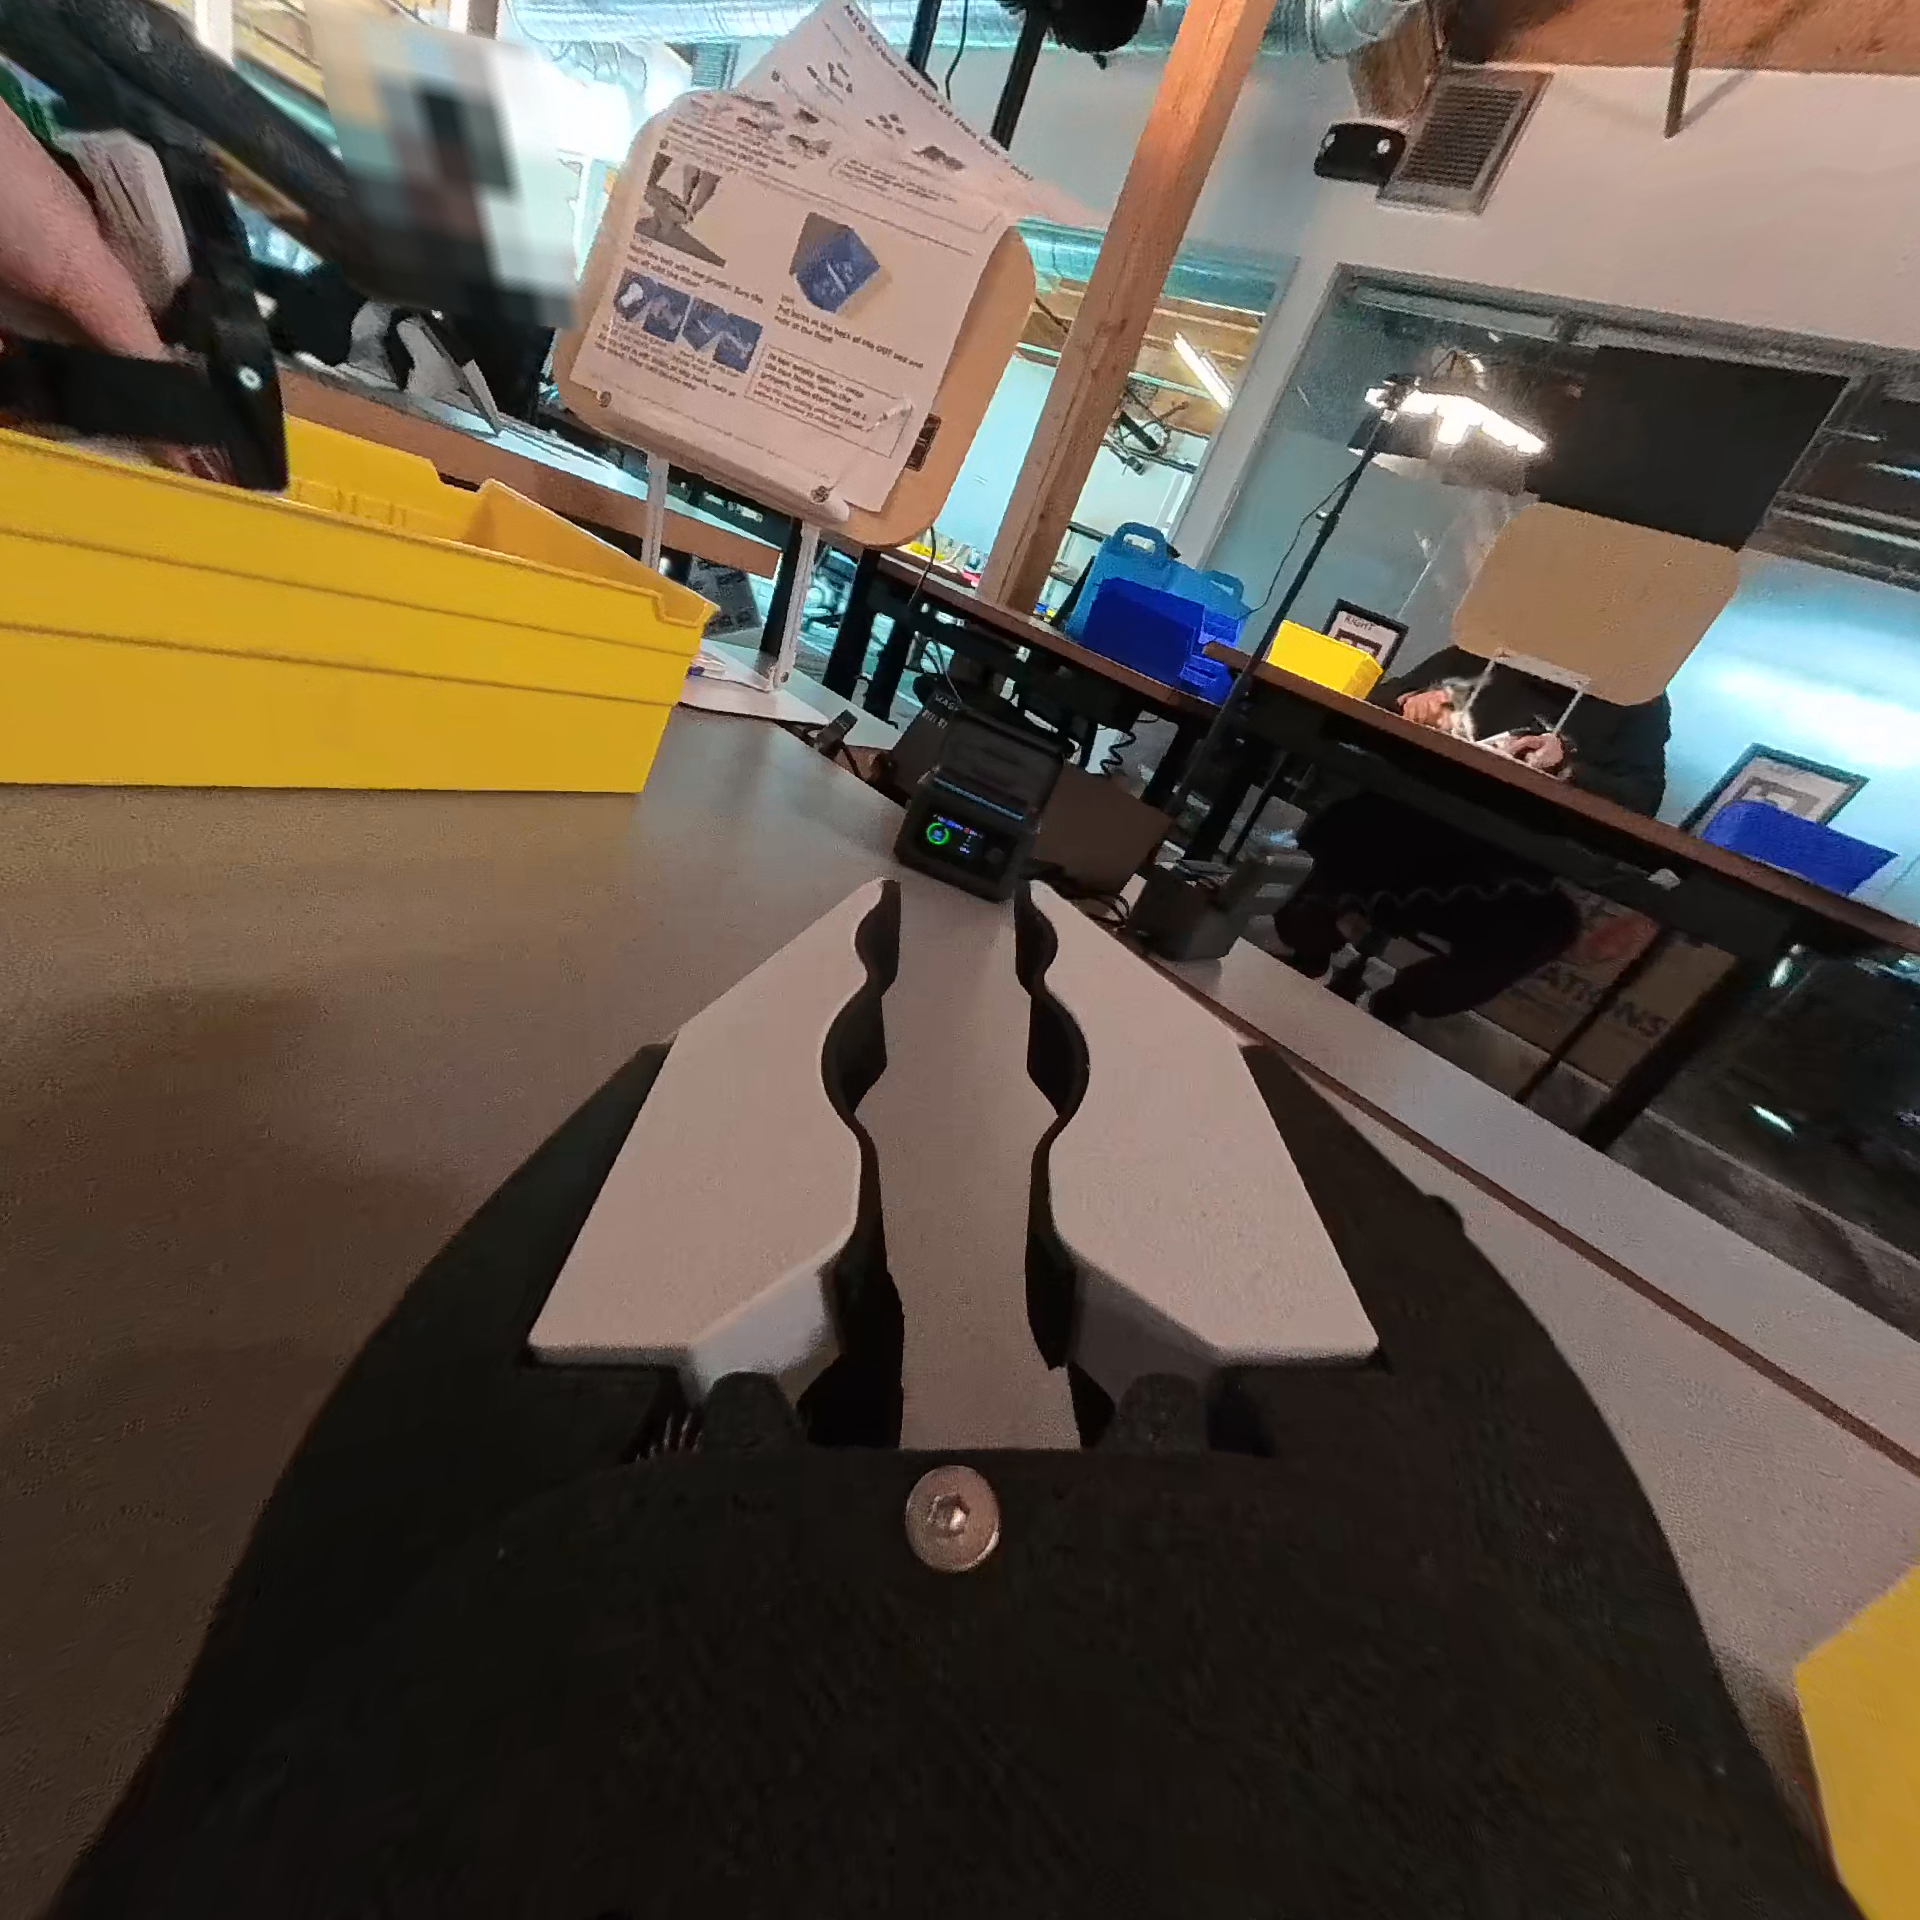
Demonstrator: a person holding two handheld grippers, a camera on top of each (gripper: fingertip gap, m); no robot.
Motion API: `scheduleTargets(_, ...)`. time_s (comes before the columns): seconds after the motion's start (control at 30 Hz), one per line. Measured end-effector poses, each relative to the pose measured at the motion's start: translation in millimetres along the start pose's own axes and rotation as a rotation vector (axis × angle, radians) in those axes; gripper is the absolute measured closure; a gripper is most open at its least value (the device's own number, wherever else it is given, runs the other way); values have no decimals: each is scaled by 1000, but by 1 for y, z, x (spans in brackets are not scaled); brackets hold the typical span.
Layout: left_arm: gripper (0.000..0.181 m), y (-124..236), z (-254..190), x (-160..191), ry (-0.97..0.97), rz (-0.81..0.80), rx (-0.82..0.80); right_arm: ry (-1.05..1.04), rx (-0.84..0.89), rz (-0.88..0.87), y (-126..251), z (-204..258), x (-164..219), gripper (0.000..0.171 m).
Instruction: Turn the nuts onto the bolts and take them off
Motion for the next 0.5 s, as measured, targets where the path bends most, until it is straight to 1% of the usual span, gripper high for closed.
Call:
scheduleTargets(0.13, 162, -7, 5, 0, -7, 23, -57, -11, -6, -4, 0, 0, -1, 150)
scheduleTargets(0.3, 163, -16, 5, 6, -32, 68, -84, -18, 0, -7, 0, -3, -1, 151)
scheduleTargets(0.43, 166, -16, 5, 6, -162, 30, -151, -45, 8, -6, 2, -7, 0, 151)
scheduleTargets(0.5, 166, -6, 4, 5, -213, -30, -189, -53, 8, -7, 2, -8, 0, 152)
Point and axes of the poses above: each gripper's, where its closed fingertips meet, y back along the fingers, x out of its underside, z = x × y across the jaws, the point moved 5 cm from there along y, back along the fingers, and after that the axes turned 9 degrees about -x, right-handed, at the moved point
